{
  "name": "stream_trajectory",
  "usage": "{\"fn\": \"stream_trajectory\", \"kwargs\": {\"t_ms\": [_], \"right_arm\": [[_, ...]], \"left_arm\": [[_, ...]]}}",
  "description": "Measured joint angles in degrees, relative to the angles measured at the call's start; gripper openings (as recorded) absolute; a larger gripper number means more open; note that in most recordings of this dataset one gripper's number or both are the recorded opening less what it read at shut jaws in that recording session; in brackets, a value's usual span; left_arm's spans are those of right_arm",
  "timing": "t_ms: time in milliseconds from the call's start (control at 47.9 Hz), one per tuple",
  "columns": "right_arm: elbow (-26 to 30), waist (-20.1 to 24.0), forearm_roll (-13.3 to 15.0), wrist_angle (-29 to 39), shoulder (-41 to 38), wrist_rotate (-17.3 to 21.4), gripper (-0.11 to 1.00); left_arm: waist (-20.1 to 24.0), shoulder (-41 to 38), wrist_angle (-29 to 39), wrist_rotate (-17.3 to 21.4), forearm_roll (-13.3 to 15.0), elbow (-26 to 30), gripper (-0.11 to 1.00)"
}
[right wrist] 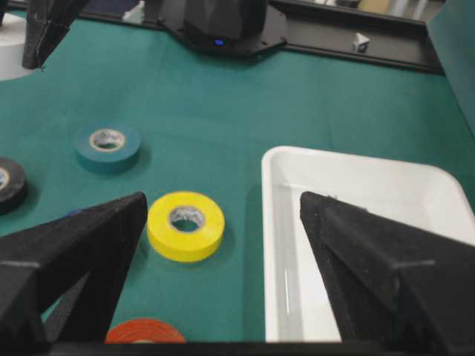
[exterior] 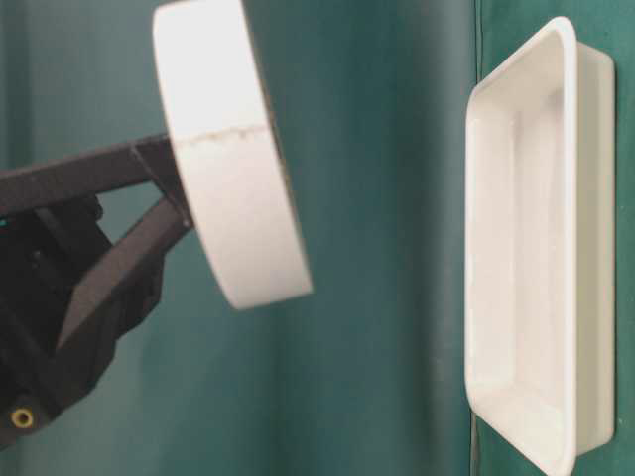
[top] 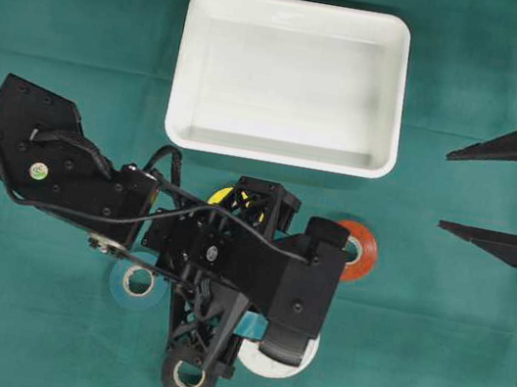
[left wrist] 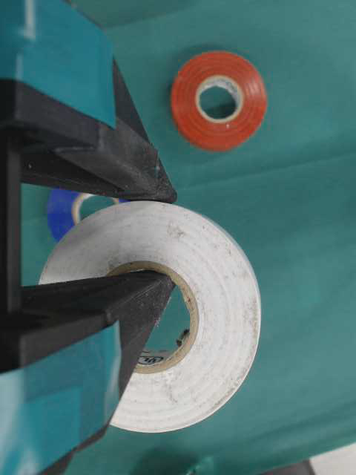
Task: Pick up the tape from a random location and place it into the white case.
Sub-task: 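Lift the white tape roll with the left gripper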
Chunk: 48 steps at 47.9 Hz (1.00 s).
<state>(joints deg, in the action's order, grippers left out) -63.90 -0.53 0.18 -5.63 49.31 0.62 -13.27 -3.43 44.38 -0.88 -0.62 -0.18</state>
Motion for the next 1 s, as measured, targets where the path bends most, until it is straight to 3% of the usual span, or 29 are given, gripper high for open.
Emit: {"fn": "stream_trajectory", "kwargs": {"t_ms": [1001], "right_arm": [[0.09, 0.0, 0.09, 0.0, 0.0, 0.0, 0.92]], "left_arm": [[-0.09, 0.0, 0.0, 0.0, -0.09, 0.79, 0.25]]}}
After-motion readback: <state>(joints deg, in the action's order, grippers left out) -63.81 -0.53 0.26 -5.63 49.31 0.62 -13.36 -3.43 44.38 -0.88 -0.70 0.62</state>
